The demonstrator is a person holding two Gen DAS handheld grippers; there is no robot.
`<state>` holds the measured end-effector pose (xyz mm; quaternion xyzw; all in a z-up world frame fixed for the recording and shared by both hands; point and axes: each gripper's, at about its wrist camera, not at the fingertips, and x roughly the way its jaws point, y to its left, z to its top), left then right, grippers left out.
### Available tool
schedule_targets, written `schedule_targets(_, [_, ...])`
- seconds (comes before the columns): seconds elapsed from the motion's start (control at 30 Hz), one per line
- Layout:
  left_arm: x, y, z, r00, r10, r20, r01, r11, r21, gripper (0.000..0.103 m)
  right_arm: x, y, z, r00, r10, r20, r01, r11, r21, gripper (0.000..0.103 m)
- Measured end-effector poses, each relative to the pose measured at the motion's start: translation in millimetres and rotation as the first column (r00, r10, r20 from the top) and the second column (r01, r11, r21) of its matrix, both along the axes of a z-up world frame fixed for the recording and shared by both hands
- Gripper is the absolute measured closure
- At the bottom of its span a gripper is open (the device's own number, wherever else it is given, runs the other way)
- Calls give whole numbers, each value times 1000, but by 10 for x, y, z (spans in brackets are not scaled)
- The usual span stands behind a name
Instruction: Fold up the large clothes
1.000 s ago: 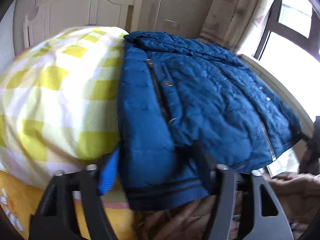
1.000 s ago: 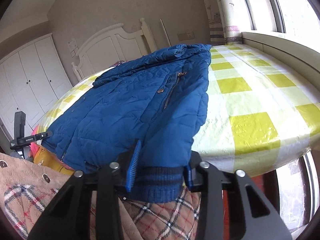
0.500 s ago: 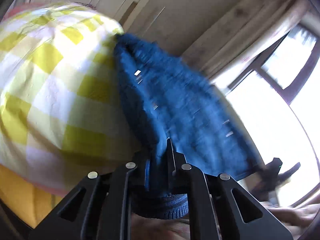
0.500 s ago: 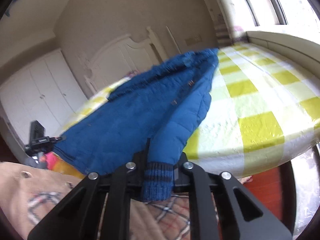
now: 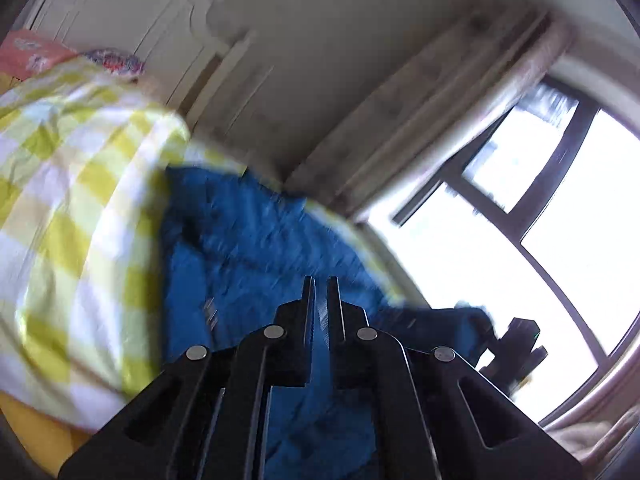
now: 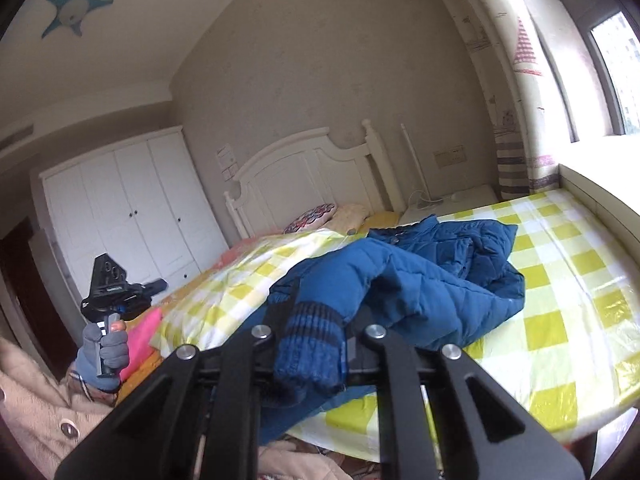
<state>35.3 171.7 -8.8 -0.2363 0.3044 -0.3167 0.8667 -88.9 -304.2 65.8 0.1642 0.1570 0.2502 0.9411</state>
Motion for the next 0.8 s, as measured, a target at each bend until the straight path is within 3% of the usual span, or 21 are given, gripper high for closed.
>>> schedule_targets(0.07, [-66, 27, -292, 997, -13, -82, 18, 998, 63, 97, -56, -18, -104, 1000, -23, -11, 22, 999, -34, 90])
schedule_targets(0.13, [-208, 133, -658, 983, -15, -184, 27, 998, 63, 88, -86, -97, -212, 998, -39, -41, 39, 999, -4, 90])
schedule_targets(0.23, [-385, 213, -1037, 961, -27, -274, 44, 997, 57, 86, -150, -197, -342, 995, -68, -77, 68, 998, 0, 89])
schedule_targets(0.27, [-445, 207, -1154, 954, -23, -298, 49, 996, 79, 75, -152, -210, -369, 993, -75, -87, 75, 997, -2, 89])
schedule_targets(0.3, [-487, 183, -1263, 947, -25, -320, 61, 993, 103, 28, -175, -229, -389, 993, -77, -91, 77, 997, 0, 89])
schedule_targets(0.33, [-480, 162, -1327, 942, -36, -333, 71, 993, 95, 4, -187, -241, -404, 993, -77, -93, 77, 997, 2, 89])
schedule_targets(0.4, [-465, 122, -1523, 930, -114, -348, 112, 993, -24, 4, -161, -235, -429, 993, -77, -93, 77, 997, 2, 89])
schedule_targets(0.47, [-427, 105, -1602, 923, -140, -357, 96, 986, -139, 4, -173, -224, -432, 992, -80, -96, 80, 997, -4, 89])
schedule_targets(0.53, [-375, -13, -1659, 911, -185, -369, 136, 979, -155, 4, -210, -182, -419, 992, -83, -90, 82, 996, -20, 89])
schedule_targets(0.57, [-340, -99, -1740, 893, -209, -400, 166, 976, -140, 4, -216, -179, -422, 993, -82, -89, 81, 997, -20, 89])
schedule_targets(0.6, [-295, -186, -1883, 851, -247, -463, 194, 968, -160, 7, -217, -194, -433, 992, -81, -93, 80, 997, -15, 89])
schedule_targets(0.63, [-276, -197, -1973, 838, -262, -480, 182, 961, -206, 14, -214, -205, -445, 992, -82, -96, 81, 997, -13, 89])
schedule_targets(0.67, [-275, -169, -2016, 842, -269, -467, 161, 952, -259, 39, -220, -202, -448, 992, -82, -98, 81, 997, -13, 89])
schedule_targets(0.7, [-287, -130, -2010, 851, -259, -457, 136, 949, -284, 48, -225, -203, -459, 992, -80, -99, 79, 997, -13, 89])
schedule_targets(0.73, [-327, -90, -1921, 877, -242, -415, 121, 947, -296, 69, -232, -197, -462, 992, -79, -101, 78, 997, -14, 89])
schedule_targets(0.77, [-382, -72, -1759, 906, -236, -352, 130, 945, -300, 78, -230, -186, -465, 991, -81, -102, 80, 997, -17, 89])
schedule_targets(0.8, [-432, -46, -1570, 931, -223, -290, 131, 943, -307, 80, -232, -169, -459, 991, -85, -99, 83, 996, -19, 89])
